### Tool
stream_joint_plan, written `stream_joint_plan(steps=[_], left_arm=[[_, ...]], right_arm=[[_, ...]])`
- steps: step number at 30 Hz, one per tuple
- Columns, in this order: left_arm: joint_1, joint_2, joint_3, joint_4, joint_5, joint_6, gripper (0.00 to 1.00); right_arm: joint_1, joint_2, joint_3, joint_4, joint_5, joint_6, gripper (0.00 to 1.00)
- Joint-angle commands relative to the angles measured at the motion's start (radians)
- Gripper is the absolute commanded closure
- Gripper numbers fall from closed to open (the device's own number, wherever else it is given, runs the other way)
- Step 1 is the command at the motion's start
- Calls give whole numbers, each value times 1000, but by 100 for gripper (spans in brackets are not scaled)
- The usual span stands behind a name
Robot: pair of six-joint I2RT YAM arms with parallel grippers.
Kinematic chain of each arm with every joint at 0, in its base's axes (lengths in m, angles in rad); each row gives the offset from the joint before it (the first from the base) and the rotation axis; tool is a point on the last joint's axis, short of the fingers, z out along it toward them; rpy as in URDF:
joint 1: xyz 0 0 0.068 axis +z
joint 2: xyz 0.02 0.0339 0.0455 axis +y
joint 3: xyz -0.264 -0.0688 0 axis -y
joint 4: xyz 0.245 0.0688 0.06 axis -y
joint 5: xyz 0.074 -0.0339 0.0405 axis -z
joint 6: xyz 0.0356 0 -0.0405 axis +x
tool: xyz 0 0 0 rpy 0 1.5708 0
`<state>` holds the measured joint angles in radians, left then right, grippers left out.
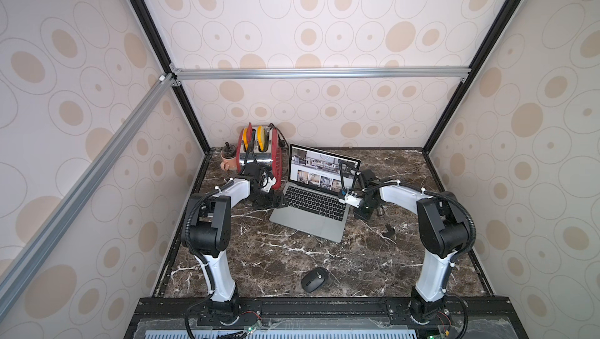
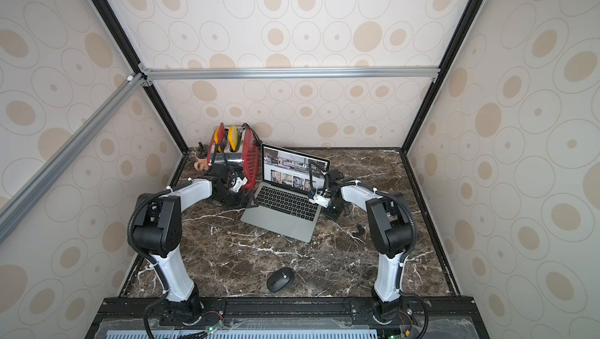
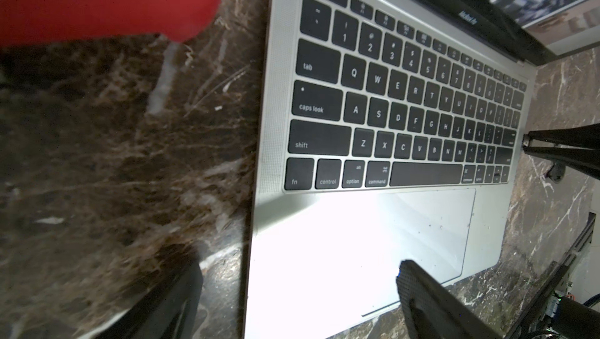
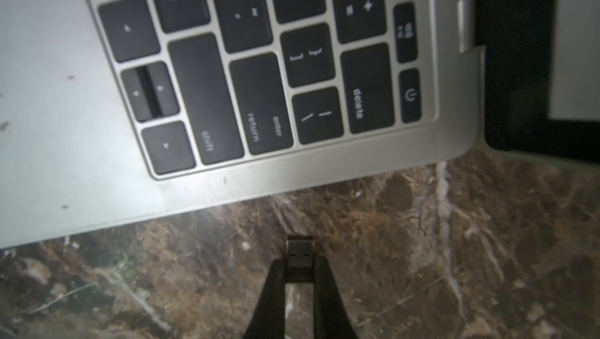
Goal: Insert the wireless mouse receiver into the laptop
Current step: Insert the USB plug into the USB port.
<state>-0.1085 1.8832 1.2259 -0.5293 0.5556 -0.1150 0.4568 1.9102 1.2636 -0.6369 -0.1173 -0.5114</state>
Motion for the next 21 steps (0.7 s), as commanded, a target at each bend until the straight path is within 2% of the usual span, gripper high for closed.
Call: stream_joint_plan(steps=[1, 7, 14, 21], left_arm=[[3, -7, -14, -24, -4, 9, 4], [4, -3, -20, -21, -3, 12, 4], [4, 10, -14, -27, -10, 19, 4], [4, 33, 1, -32, -16, 25, 4]], right_arm=[[14, 21, 22, -4, 12, 5, 100], [16, 16, 31, 11, -27, -12, 100], [15, 75, 111, -65, -31, -48, 100], [9, 96, 135, -60, 1, -54, 100]])
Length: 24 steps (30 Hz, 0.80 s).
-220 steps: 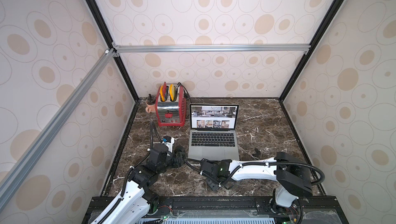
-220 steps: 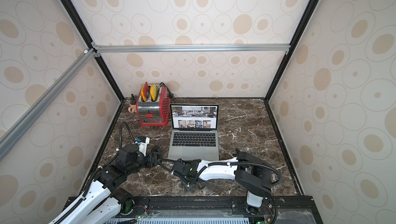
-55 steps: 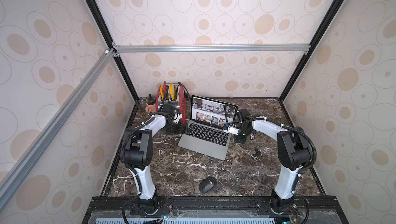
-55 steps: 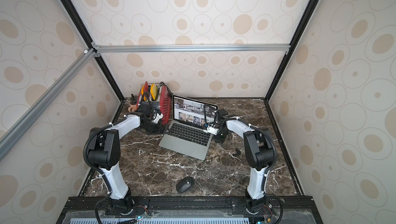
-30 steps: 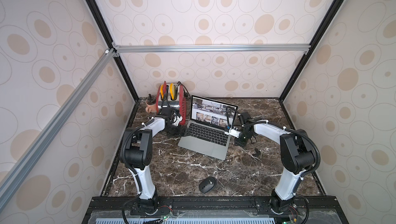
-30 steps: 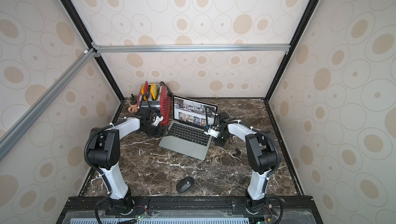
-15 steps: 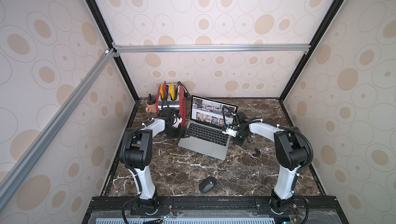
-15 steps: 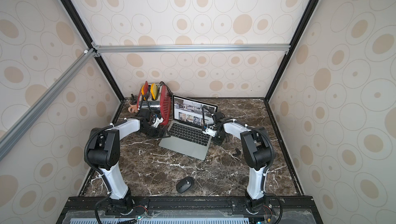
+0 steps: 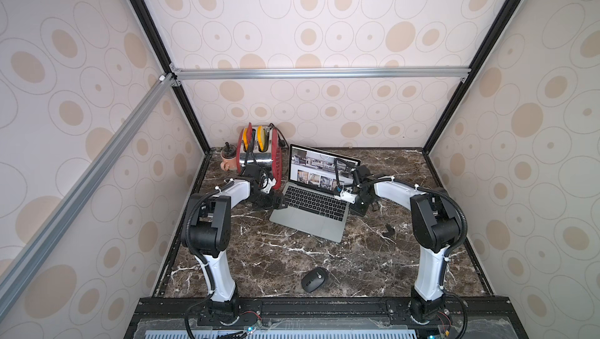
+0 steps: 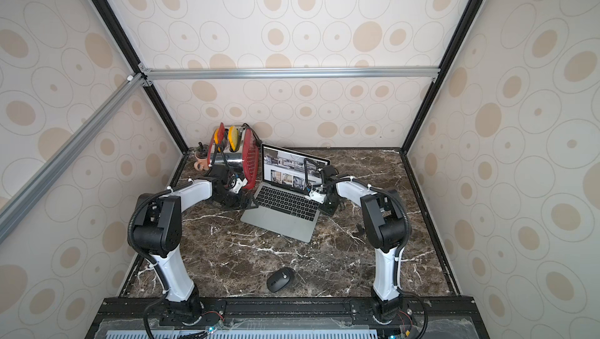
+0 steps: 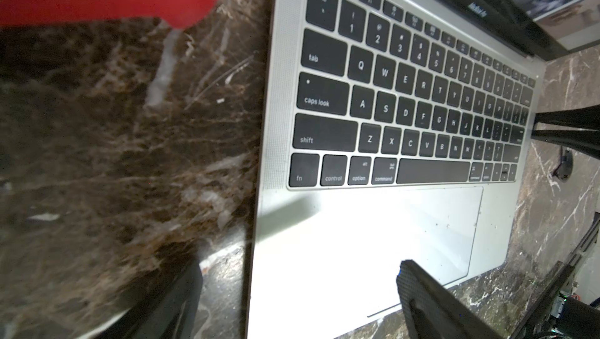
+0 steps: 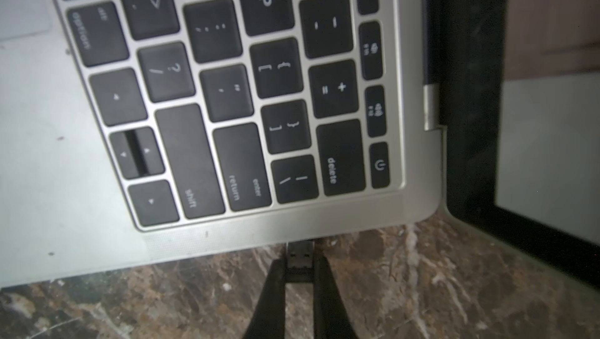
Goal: Insert the wireless mouse receiver into the laptop
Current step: Insert the USB plug into the USB port.
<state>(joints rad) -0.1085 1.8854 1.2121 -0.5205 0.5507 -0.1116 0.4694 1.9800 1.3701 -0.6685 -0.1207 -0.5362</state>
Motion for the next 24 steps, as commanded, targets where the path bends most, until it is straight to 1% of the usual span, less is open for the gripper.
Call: stream_joint_plan(steps=[1, 17, 24], left_arm=[[5, 33, 18, -41, -11, 20, 4], [4, 66, 28, -48, -8, 21, 4], [5, 70, 30, -51, -6, 21, 4]], right_arm=[[-3, 27, 29, -23, 6, -28, 100], [-7, 20, -10, 82, 4, -38, 100], [-8, 16, -29, 104, -45, -48, 100]])
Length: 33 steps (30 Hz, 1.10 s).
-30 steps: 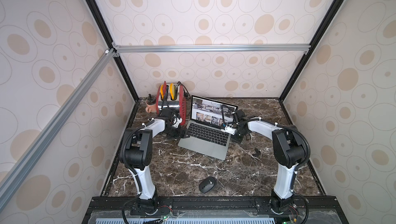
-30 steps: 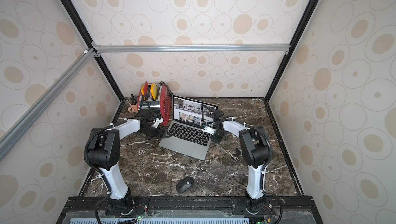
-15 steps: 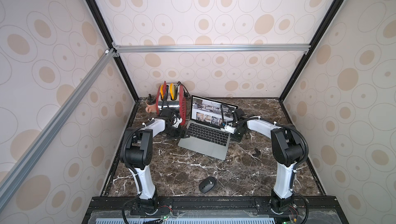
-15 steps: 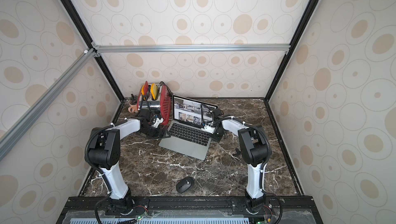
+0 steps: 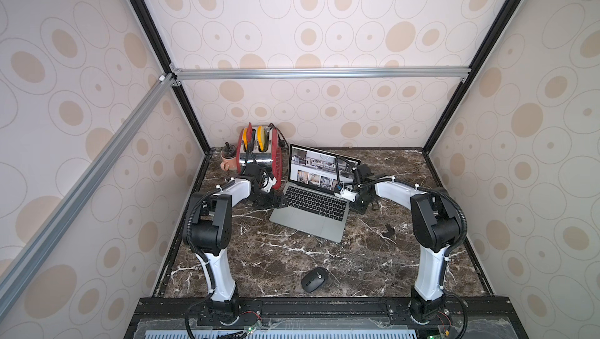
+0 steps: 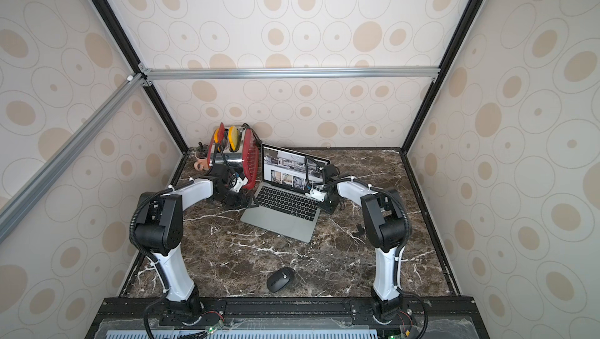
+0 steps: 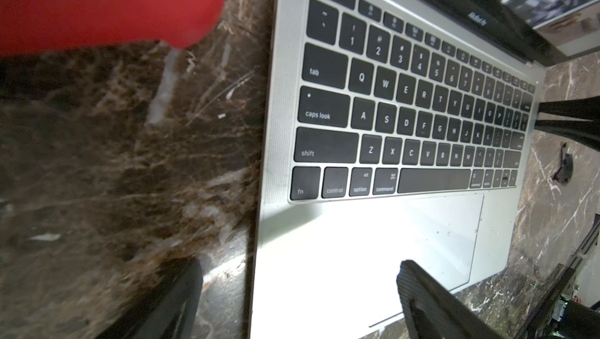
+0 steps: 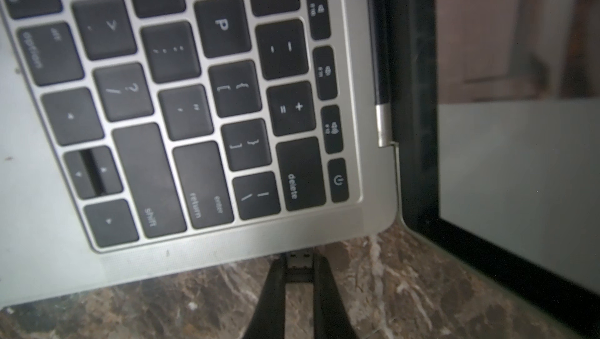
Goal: Insert the wireless mouse receiver into the laptop
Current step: Insert the USB plug into the USB port.
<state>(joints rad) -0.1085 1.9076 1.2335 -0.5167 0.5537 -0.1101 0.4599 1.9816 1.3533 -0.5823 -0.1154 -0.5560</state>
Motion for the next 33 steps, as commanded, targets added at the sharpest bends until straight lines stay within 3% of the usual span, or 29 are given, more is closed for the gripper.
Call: stream_joint_plan(steps=[1, 33], left_arm=[[5, 48, 10, -55, -9, 20, 4], [5, 63, 2, -59, -23, 13, 4]], right_arm=[[3, 12, -13, 21, -59, -27, 100], [-18, -59, -95, 71, -156, -41, 100]])
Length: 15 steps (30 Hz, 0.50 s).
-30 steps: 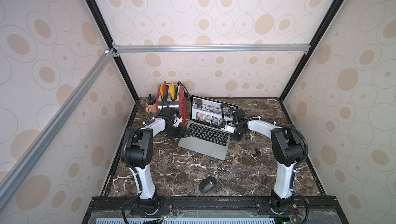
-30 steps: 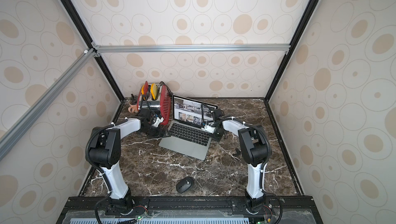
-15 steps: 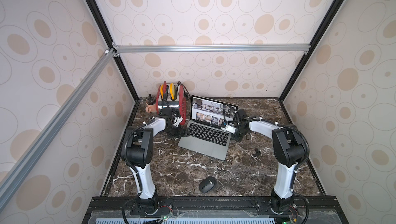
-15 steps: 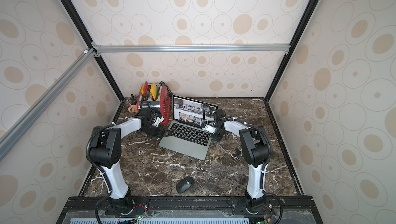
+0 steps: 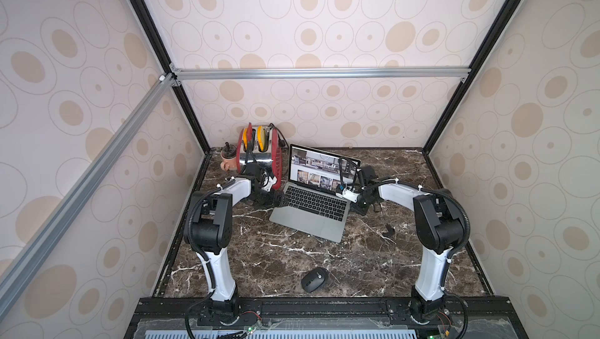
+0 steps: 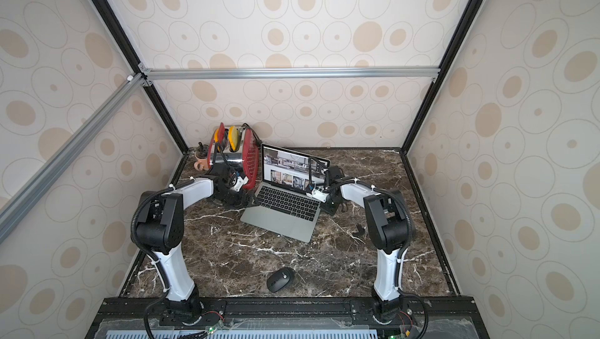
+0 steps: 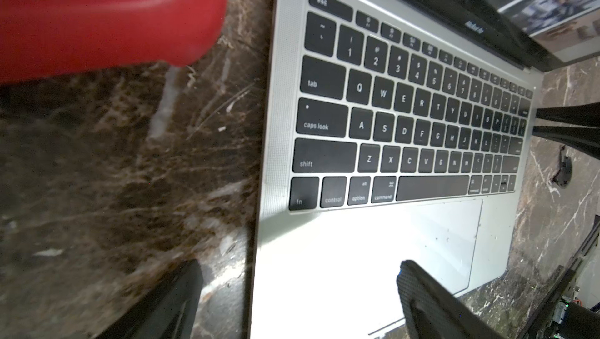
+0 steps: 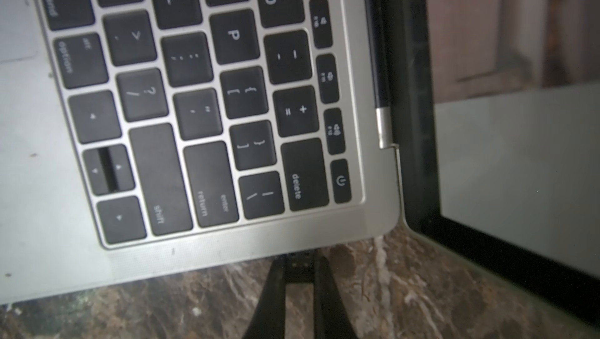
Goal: Insert the wireless mouse receiver into the laptop
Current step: Insert the USB plug into the USB port.
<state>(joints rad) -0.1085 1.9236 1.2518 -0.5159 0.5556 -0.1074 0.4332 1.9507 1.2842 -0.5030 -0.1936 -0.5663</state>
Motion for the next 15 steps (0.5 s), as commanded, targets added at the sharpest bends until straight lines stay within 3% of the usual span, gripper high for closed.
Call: stream_joint_plan(steps=[1, 15], left_arm=[[4, 48, -15, -60, -24, 11, 4], [4, 46, -23, -57, -25, 15, 3]], right_arm=[[8, -31, -28, -4, -80, -30, 100], [-7, -50, -51, 2, -96, -1, 100]])
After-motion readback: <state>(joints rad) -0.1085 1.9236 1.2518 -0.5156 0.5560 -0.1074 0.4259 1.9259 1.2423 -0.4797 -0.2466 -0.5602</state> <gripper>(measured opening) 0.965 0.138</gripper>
